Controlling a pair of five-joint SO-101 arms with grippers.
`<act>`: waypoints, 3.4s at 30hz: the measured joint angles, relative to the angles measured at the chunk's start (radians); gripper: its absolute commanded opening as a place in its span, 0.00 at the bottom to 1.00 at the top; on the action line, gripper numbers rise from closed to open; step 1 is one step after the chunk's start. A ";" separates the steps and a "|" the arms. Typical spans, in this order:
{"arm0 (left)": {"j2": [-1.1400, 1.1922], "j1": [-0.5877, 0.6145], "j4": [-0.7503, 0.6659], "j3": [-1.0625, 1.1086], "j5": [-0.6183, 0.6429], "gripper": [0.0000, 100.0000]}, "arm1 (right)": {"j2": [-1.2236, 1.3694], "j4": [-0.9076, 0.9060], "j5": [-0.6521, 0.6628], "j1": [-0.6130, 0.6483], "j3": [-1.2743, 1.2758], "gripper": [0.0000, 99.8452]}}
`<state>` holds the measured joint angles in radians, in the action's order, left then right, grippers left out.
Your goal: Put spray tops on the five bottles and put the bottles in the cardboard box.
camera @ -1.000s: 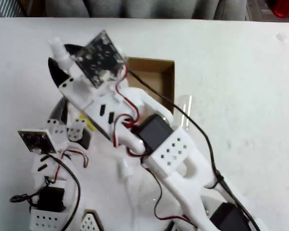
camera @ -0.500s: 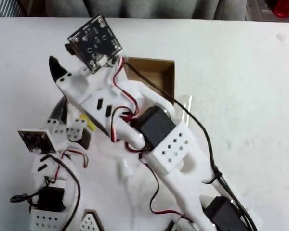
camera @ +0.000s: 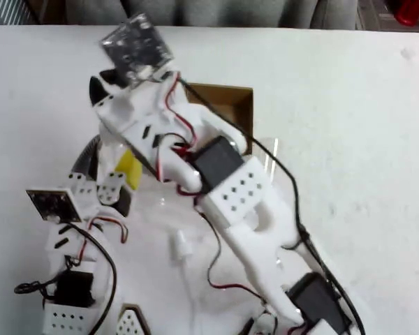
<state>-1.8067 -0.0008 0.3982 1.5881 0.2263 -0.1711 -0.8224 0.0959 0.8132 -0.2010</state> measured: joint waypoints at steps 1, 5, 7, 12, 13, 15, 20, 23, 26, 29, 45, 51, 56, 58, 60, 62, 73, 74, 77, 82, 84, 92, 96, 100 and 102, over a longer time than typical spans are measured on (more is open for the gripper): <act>0.000 0.000 0.000 0.000 0.000 0.02 | 0.018 -0.012 0.003 0.006 -0.014 0.01; 0.000 0.000 0.000 0.000 0.000 0.02 | 0.066 -0.104 0.006 0.032 -0.092 0.01; 0.000 0.000 0.000 0.000 0.000 0.02 | 0.091 -0.158 0.006 0.043 -0.135 0.01; 0.000 0.000 0.000 0.000 0.000 0.02 | 0.109 -0.213 0.008 0.035 -0.221 0.01; 0.000 0.000 0.000 0.000 0.000 0.02 | 0.106 -0.221 0.008 0.035 -0.232 0.01; 0.000 0.000 0.000 0.000 0.000 0.02 | 0.086 -0.241 0.009 0.017 -0.247 0.01; 0.000 0.000 0.000 0.000 0.000 0.02 | -0.012 -0.301 0.009 -0.078 -0.255 0.01; 0.000 0.000 0.000 0.000 0.000 0.02 | -0.061 -0.381 0.009 -0.120 -0.255 0.01; 0.000 0.002 0.000 0.000 0.000 0.02 | -0.097 -0.545 0.012 -0.175 -0.255 0.01; 0.000 0.000 0.000 0.000 0.000 0.02 | -0.112 -0.746 0.014 -0.267 -0.255 0.01; 0.000 -0.110 -0.135 -0.071 0.000 0.02 | -0.606 -0.500 0.106 -0.717 0.824 0.01; 0.000 -0.173 -0.135 -0.087 0.000 0.02 | -0.835 -0.252 0.109 -0.779 1.263 0.01; -0.002 -0.196 -0.190 -0.087 0.000 0.02 | -0.967 -0.118 0.110 -0.781 1.453 0.01; 0.000 -0.196 -0.222 -0.087 0.000 0.02 | -1.014 -0.074 0.109 -0.783 1.504 0.01; 0.012 -0.196 -0.252 -0.091 0.000 0.02 | -1.053 -0.028 0.081 -0.783 1.550 0.01; 0.084 -0.196 -0.272 -0.123 0.000 0.02 | -1.091 0.023 0.055 -0.783 1.597 0.01; 0.666 -0.213 -0.549 -0.325 0.000 0.02 | -1.284 0.292 -0.017 -0.783 1.864 0.01; 0.727 -0.216 -0.586 -0.338 0.000 0.02 | -1.298 0.292 -0.017 -0.783 1.870 0.01; 0.908 -0.222 -0.707 -0.364 0.000 0.02 | -1.347 0.293 -0.018 -0.783 1.883 0.01; 1.160 -0.224 -0.904 -0.365 0.000 0.02 | -1.393 0.255 -0.018 -0.783 1.883 0.01; 1.237 -0.224 -0.973 -0.365 0.000 0.02 | -1.401 0.242 -0.018 -0.783 1.883 0.01; 1.465 -0.218 -1.137 -0.413 0.000 0.02 | -1.404 0.241 -0.021 -0.783 1.883 0.01; 1.577 -0.199 -1.241 -0.414 0.000 0.02 | -1.404 0.241 -0.023 -0.783 1.883 0.01; 1.714 -0.196 -1.356 -0.436 0.000 0.02 | -1.404 0.233 -0.023 -0.781 1.883 0.01; 1.792 -0.196 -1.393 -0.482 0.000 0.02 | -1.404 0.224 -0.023 -0.773 1.883 0.01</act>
<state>-0.0146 -0.1972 -0.9950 1.1063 0.2263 -1.5750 -0.5984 0.0729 0.0399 1.6817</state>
